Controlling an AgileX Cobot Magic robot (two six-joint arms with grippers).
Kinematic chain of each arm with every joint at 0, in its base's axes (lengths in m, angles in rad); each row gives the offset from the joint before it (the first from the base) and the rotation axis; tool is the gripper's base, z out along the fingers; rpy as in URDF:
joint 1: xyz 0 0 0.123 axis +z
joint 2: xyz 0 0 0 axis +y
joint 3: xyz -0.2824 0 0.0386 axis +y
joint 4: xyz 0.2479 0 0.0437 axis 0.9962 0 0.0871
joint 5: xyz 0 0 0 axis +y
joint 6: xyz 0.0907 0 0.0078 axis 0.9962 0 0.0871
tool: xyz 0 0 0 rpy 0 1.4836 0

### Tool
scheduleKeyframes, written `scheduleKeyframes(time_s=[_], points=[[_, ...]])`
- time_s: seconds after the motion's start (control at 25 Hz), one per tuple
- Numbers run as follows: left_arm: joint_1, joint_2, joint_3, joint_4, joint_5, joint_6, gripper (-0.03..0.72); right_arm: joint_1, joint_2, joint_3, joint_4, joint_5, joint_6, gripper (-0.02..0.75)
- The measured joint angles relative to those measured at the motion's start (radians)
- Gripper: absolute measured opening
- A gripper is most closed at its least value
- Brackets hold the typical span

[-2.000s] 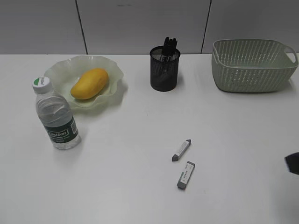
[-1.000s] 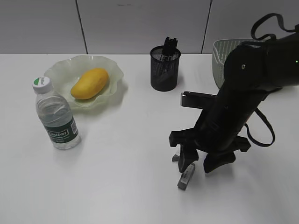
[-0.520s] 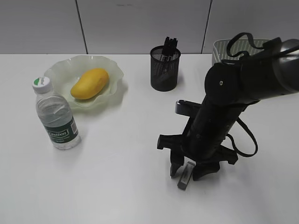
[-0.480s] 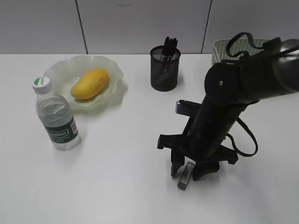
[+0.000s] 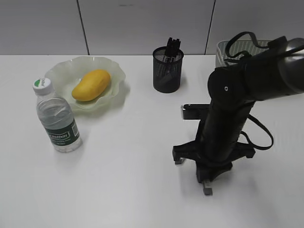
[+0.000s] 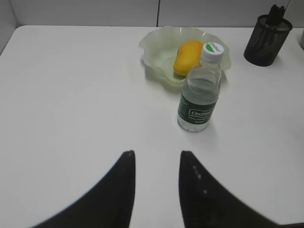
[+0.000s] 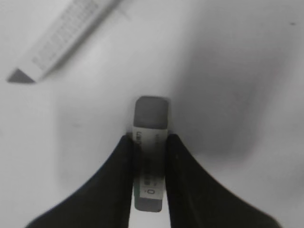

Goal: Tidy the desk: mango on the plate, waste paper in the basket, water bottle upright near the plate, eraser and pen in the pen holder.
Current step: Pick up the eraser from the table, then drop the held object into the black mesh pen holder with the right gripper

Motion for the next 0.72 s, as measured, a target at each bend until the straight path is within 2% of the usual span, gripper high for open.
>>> scheduleKeyframes(time_s=[0.12, 0.2, 0.28, 0.36, 0.44, 0.6, 0.72], points=[[0.000, 0.000, 0.000, 0.000, 0.000, 0.000, 0.237, 0.000, -0.064, 0.004, -0.118, 0.084, -0.052, 0.164], [0.000, 0.000, 0.000, 0.000, 0.000, 0.000, 0.237, 0.000, -0.141, 0.004, -0.214, 0.082, -0.062, 0.164], [0.000, 0.000, 0.000, 0.000, 0.000, 0.000, 0.237, 0.000, -0.227, 0.004, -0.301, -0.018, -0.073, 0.164], [0.000, 0.000, 0.000, 0.000, 0.000, 0.000, 0.237, 0.000, -0.267, -0.015, -0.401, -0.186, -0.085, 0.164], [0.000, 0.000, 0.000, 0.000, 0.000, 0.000, 0.237, -0.002, -0.251, -0.087, -0.506, -0.328, -0.089, 0.164], [0.000, 0.000, 0.000, 0.000, 0.000, 0.000, 0.237, -0.031, -0.115, -0.286, -0.550, -0.494, -0.092, 0.164], [0.000, 0.000, 0.000, 0.000, 0.000, 0.000, 0.237, -0.084, -0.011, -0.410, -0.514, -0.553, -0.084, 0.164]])
